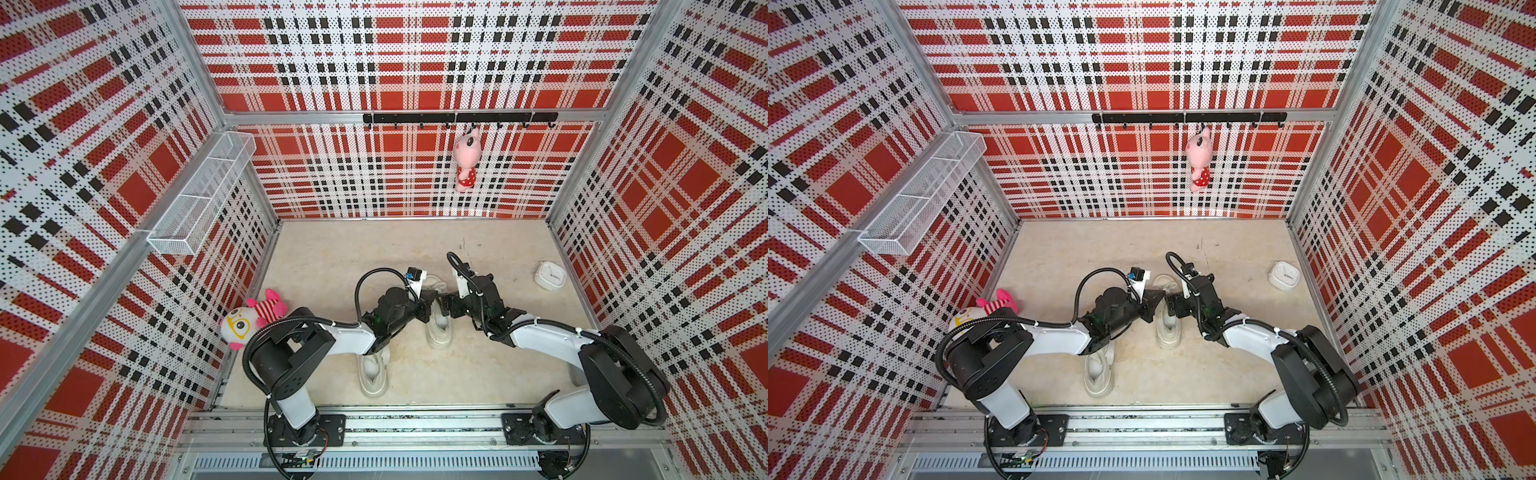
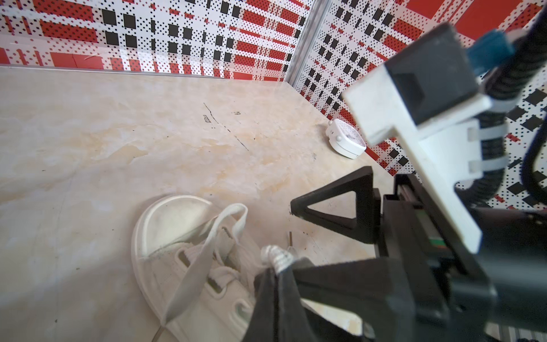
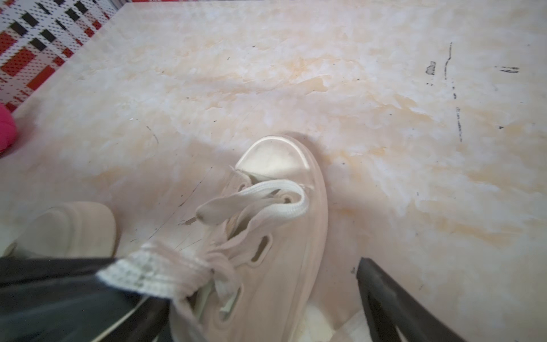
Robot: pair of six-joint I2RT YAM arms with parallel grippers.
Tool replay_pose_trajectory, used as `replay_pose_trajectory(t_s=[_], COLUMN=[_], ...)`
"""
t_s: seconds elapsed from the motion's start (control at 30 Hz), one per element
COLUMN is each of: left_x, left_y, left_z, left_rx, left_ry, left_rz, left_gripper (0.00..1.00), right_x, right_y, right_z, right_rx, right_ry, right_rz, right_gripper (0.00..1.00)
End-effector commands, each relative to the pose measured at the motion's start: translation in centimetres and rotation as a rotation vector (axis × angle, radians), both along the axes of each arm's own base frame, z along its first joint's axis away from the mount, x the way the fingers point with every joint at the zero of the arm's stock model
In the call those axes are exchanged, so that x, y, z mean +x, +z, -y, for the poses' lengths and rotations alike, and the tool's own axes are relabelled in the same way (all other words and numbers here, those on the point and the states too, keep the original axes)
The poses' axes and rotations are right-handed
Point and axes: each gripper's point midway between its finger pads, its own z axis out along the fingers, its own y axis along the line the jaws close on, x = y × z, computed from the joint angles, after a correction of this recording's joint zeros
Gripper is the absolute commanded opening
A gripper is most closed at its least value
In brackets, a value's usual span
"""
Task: Remove the insole from the shoe
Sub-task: Untie the shoelace on the shoe.
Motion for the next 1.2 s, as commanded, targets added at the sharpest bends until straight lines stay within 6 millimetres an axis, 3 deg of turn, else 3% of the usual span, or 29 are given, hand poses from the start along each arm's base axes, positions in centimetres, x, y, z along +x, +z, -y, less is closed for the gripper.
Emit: replay_pose_trajectory(t_s=[0.0,0.2,0.47,0.77,1.03,1.1,1.17], left_x=[-0.2,0.2,1.0,1.2,1.4,1.3,1.3], left_y=[3.8,3.7,2.2,1.1,0.9,1.0,0.9], left_z=[0.0,-2.1,-6.4,-8.3,-8.7,-8.6,-8.3], left_rx=[-0.079,-0.085,-0.156,-0.173,-0.172,-0.174,-0.172], left_ry=[0.005,0.093,0.209,0.255,0.274,0.269,0.254], left_rz=[0.077,0.063,-0.006,-0.031,-0.035,-0.034,-0.037], left_gripper=[0.0,0.0,0.0,0.0,0.0,0.0,0.0], right_x=[1.5,1.5,-0.3,-2.5,-4.3,-4.4,-3.7], right_y=[0.1,-1.1,-2.7,-3.1,-1.7,-1.0,0.3], right_z=[1.5,5.1,10.4,15.6,20.6,21.0,19.6], right_rx=[-0.047,-0.105,-0.159,-0.122,-0.05,-0.03,0.007], right_ry=[-0.116,-0.301,-0.497,-0.68,-0.81,-0.804,-0.712], right_rz=[0.022,-0.025,-0.105,-0.155,-0.151,-0.135,-0.097], right_gripper=[0.86,0.85,0.87,0.89,0.89,0.89,0.91])
